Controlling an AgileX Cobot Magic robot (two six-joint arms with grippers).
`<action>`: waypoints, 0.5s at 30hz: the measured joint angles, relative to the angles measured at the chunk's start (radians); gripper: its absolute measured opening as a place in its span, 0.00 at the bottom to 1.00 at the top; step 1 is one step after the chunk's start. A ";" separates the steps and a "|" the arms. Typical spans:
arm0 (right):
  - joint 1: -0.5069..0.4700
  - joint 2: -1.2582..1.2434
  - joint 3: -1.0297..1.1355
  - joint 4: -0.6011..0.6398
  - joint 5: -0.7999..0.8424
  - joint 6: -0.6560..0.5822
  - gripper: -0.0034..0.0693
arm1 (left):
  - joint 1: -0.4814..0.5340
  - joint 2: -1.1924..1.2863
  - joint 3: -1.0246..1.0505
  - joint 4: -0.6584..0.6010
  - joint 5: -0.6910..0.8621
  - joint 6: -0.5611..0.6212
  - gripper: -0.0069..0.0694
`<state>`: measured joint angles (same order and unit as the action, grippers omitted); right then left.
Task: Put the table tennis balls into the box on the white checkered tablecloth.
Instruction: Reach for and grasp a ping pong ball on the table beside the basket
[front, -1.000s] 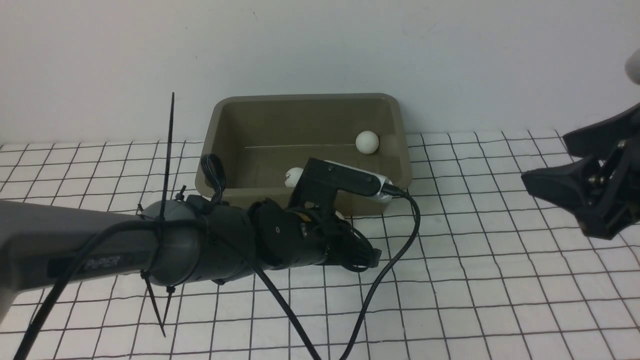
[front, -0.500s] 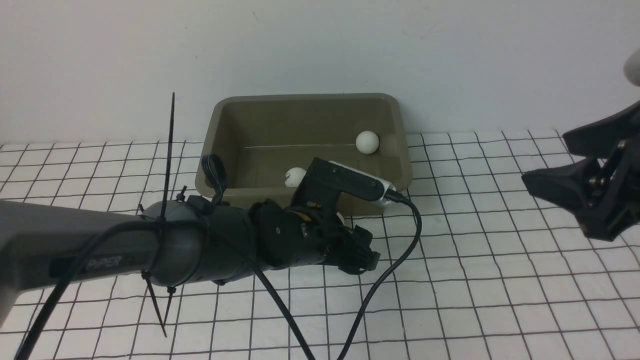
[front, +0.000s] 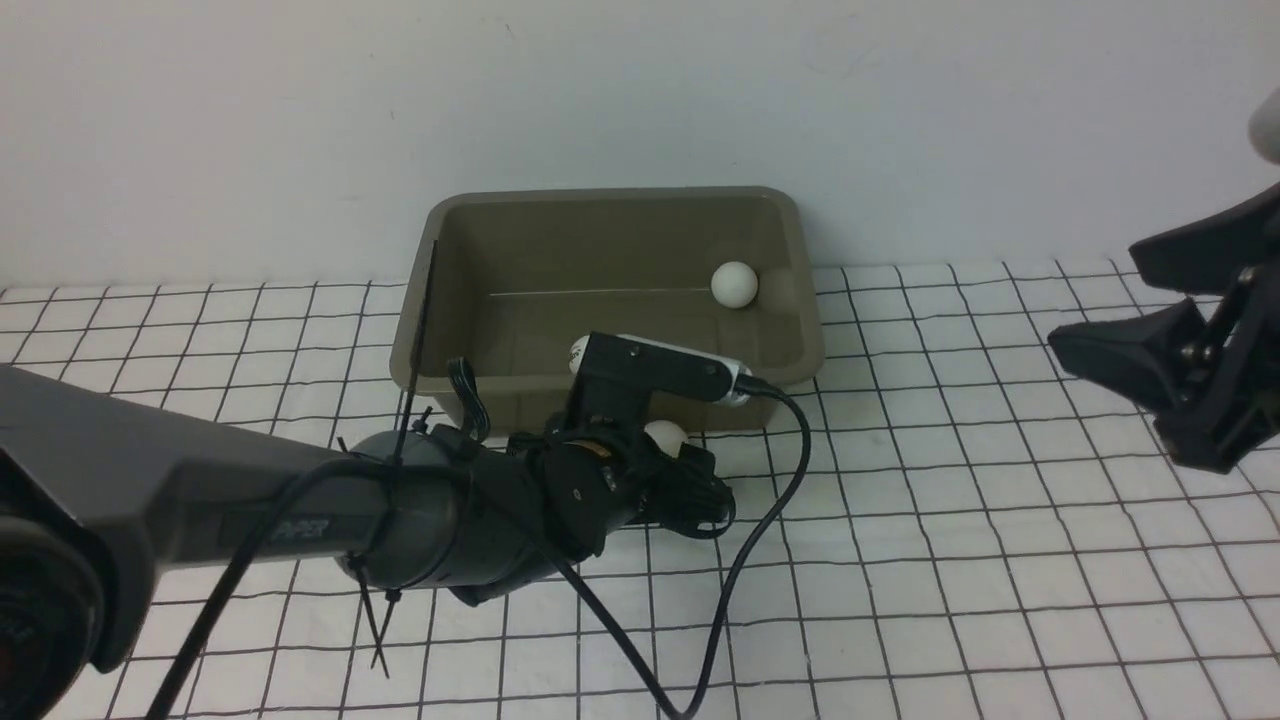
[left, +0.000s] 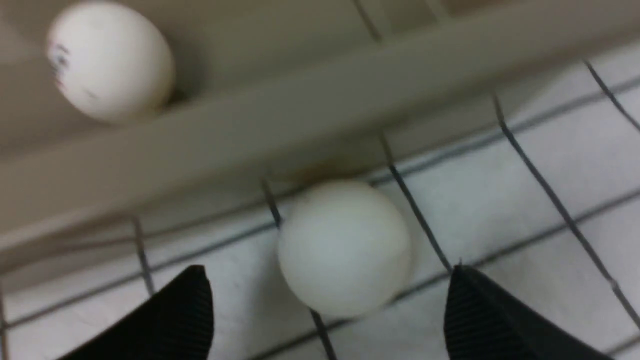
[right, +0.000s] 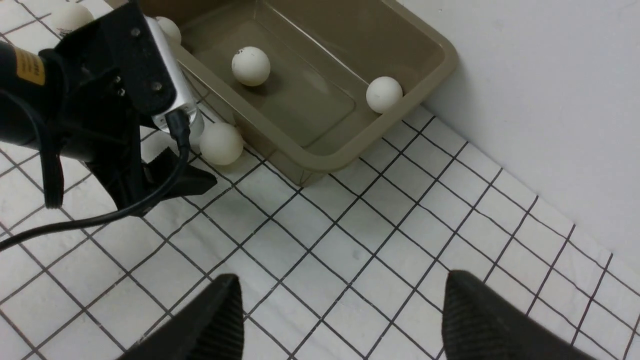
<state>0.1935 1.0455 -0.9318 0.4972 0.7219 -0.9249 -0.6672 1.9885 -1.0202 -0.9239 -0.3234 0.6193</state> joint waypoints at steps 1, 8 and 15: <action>0.000 0.000 0.000 0.000 -0.001 -0.003 0.71 | -0.001 0.000 0.000 0.001 -0.012 -0.001 0.82; 0.000 0.000 0.000 0.001 -0.006 -0.010 0.71 | -0.012 0.010 0.000 0.022 -0.075 -0.012 0.80; 0.000 0.000 0.000 0.001 -0.017 -0.010 0.71 | -0.012 0.062 0.000 0.023 -0.078 -0.036 0.80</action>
<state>0.1935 1.0455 -0.9318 0.4980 0.7045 -0.9354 -0.6796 2.0504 -1.0202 -0.9004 -0.4015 0.5833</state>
